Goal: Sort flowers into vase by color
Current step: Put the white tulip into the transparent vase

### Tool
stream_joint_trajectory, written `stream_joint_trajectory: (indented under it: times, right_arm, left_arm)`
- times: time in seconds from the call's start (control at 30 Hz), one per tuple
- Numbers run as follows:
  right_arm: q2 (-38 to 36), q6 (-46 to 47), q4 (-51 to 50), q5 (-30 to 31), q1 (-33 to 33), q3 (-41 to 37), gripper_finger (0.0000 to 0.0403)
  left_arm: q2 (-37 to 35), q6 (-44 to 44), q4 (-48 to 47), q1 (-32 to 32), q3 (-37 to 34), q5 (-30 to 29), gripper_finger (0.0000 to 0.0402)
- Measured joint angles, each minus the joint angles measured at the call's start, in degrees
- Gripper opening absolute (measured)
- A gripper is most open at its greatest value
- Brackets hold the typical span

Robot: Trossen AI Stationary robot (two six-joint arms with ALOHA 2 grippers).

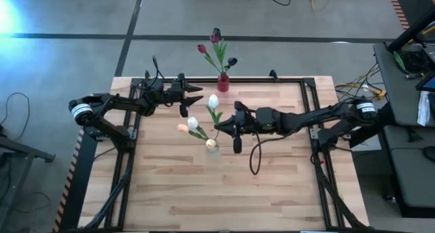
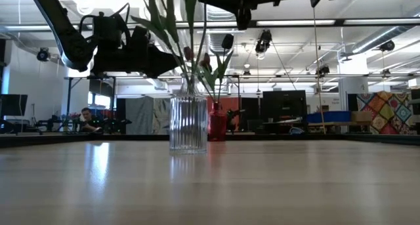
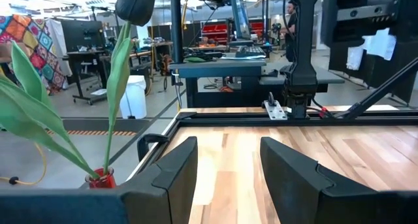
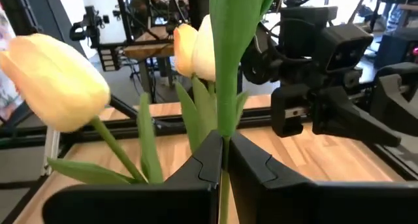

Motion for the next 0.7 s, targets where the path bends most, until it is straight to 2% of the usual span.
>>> stream_joint_trajectory:
  times: [0.23, 0.7]
  right_arm:
    - [-0.4, -1.4, -7.6, 1.5, 1.0, 3.6, 0.0013]
    - [-0.6, -1.0, -11.7, 3.1, 1.1, 2.7, 0.0013]
  left_arm:
    - [0.0, -0.2, 0.1, 0.0, 0.0, 0.0, 0.0152]
    - [-0.1, -0.2, 0.1, 0.0, 0.0, 0.1, 0.0152]
